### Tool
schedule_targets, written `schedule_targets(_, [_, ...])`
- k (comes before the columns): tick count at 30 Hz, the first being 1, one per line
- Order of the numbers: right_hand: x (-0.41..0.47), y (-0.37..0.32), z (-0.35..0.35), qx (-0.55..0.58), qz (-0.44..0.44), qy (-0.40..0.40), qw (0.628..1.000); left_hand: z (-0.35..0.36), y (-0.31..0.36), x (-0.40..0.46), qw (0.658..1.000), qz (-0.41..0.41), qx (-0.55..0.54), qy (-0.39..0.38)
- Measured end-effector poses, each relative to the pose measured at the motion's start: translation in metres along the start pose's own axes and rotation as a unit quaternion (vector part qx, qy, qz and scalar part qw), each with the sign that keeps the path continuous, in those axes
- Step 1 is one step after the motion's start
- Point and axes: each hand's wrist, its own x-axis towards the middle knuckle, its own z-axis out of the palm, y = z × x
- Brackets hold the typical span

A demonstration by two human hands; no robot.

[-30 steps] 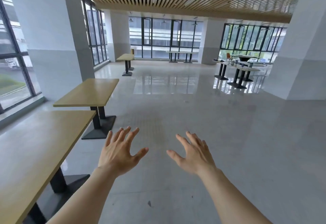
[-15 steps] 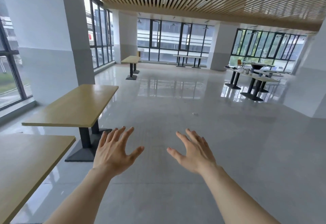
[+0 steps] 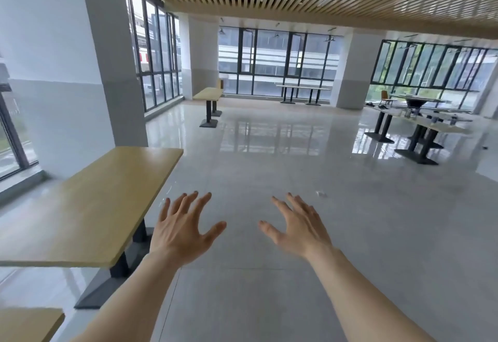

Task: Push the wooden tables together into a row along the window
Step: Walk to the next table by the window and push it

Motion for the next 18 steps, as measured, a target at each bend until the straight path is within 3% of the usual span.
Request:
schedule_targets(9, [0.321, 0.063, -0.004, 0.033, -0.002, -0.001, 0.999, 0.085, -0.042, 0.307, 0.999, -0.012, 0.028, 0.016])
schedule_targets(18, [0.595, 0.085, 0.018, 0.026, -0.016, -0.01, 0.999, 0.18, -0.11, 0.553, 0.999, -0.035, 0.015, 0.024])
